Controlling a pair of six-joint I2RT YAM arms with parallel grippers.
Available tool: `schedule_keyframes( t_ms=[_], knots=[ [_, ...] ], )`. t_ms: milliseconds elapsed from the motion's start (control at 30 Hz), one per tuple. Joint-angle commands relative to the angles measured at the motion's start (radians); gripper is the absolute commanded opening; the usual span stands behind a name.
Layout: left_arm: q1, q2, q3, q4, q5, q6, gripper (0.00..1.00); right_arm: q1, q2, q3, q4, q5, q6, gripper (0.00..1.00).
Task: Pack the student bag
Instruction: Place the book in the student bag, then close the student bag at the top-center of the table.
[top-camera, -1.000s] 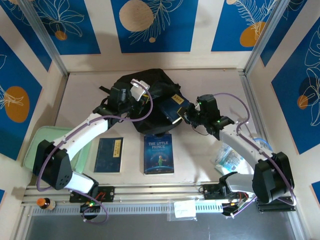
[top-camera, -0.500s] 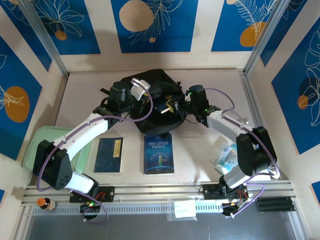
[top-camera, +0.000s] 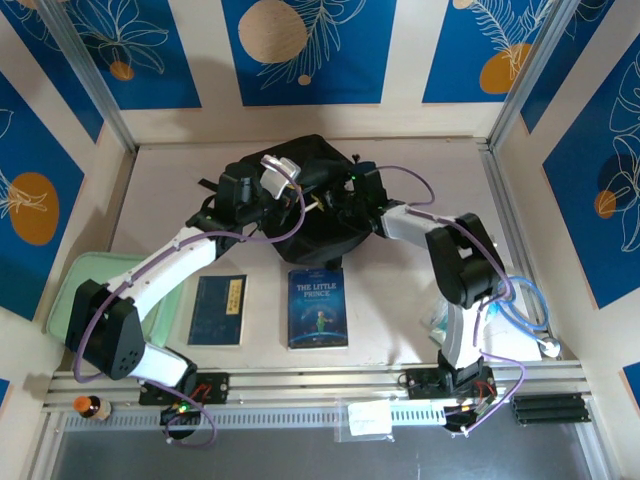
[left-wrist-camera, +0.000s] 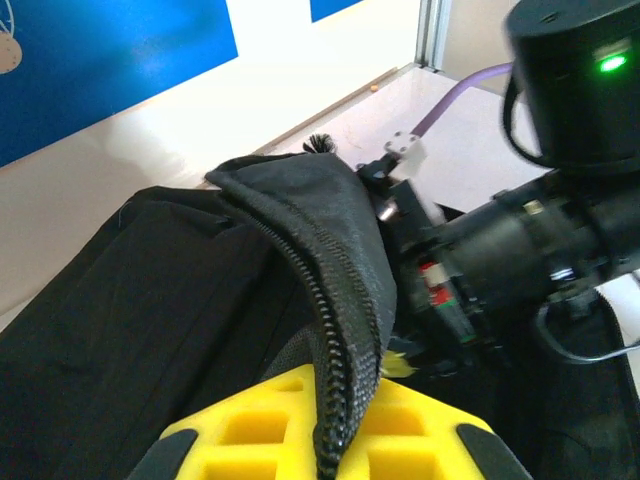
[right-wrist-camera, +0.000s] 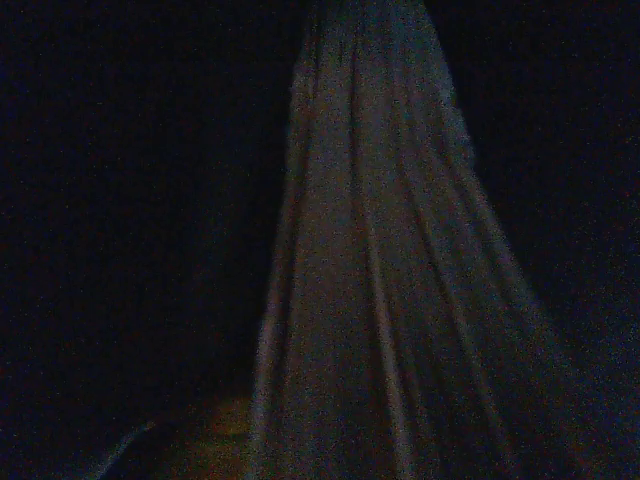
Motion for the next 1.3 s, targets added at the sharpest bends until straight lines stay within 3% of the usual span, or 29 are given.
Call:
schedule_keyframes(
  t_ms=[0, 167, 300, 433, 833, 967, 1000, 1067, 1133, 1267],
  knots=[
    [0.001, 0.005, 0.008, 0.078, -0.013, -0.04, 0.0, 0.006, 0.068, 0.088, 0.06, 0.055, -0.057, 0.04],
    [0.0, 0.039, 0.015, 0.082, -0.038, -0.078, 0.0, 0.005, 0.163, 0.165, 0.01, 0.07, -0.066, 0.11],
    [0.0, 0.062, 0.012, 0.086, -0.052, -0.093, 0.0, 0.0, 0.167, 0.169, -0.084, 0.054, -0.053, 0.39],
    [0.0, 0.086, 0.012, 0.078, -0.081, -0.1, 0.0, -0.009, 0.099, 0.134, -0.216, 0.057, -0.042, 0.57],
    [0.0, 0.162, 0.06, 0.044, -0.115, -0.144, 0.0, -0.026, -0.208, -0.051, -0.393, 0.07, -0.187, 0.59],
    [0.0, 0.189, 0.087, 0.013, -0.111, -0.157, 0.02, -0.033, -0.368, -0.128, -0.487, 0.161, -0.31, 0.63],
    [0.001, 0.191, 0.091, 0.003, -0.106, -0.164, 0.11, -0.038, -0.401, -0.148, -0.519, 0.189, -0.336, 0.65],
    [0.001, 0.19, 0.103, -0.035, -0.07, -0.168, 0.43, -0.053, -0.474, -0.198, -0.584, 0.248, -0.389, 0.68],
    [0.002, 0.178, 0.109, -0.07, -0.025, -0.179, 0.65, -0.07, -0.534, -0.246, -0.63, 0.295, -0.435, 0.69],
    [0.017, 0.11, 0.074, -0.096, 0.046, -0.252, 0.9, -0.063, -0.631, -0.319, -0.728, 0.396, -0.547, 0.74]
  ],
)
